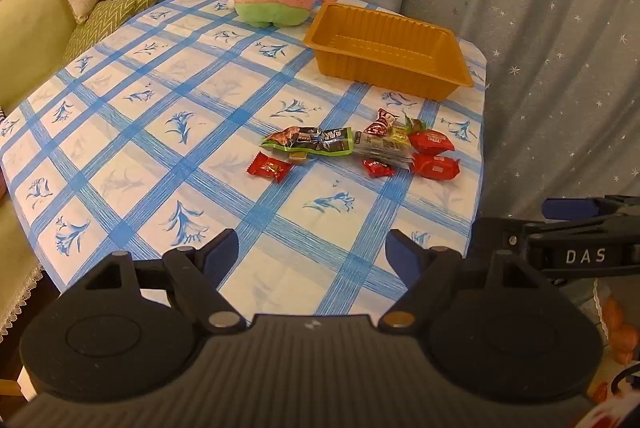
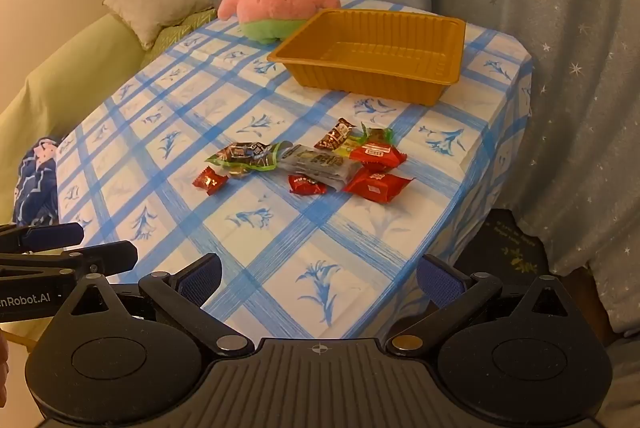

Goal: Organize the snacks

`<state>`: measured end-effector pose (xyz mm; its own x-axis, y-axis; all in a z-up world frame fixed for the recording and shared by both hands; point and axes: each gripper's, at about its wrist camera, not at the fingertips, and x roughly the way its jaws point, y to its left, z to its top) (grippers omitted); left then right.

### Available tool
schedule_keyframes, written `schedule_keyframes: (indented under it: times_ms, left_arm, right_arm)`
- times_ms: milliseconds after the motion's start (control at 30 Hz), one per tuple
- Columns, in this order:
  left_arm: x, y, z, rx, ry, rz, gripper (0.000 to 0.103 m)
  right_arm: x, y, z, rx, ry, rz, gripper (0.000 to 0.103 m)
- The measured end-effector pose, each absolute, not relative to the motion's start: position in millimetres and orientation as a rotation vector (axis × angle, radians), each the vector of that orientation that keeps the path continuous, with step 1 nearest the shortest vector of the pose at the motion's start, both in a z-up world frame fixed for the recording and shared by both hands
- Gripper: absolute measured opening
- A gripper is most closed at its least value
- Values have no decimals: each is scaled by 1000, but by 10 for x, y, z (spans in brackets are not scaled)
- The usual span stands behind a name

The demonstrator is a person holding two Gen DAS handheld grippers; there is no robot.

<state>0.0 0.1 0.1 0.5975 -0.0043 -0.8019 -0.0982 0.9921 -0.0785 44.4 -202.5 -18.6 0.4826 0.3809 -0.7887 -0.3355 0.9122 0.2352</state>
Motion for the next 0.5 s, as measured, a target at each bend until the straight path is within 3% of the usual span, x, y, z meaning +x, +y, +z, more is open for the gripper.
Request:
schedule_keyframes:
  times_ms: [500]
  left_arm:
    - [0,0,0,-115,927,56,79]
  right_arm:
    - [449,-2029,-171,53,971,437,103]
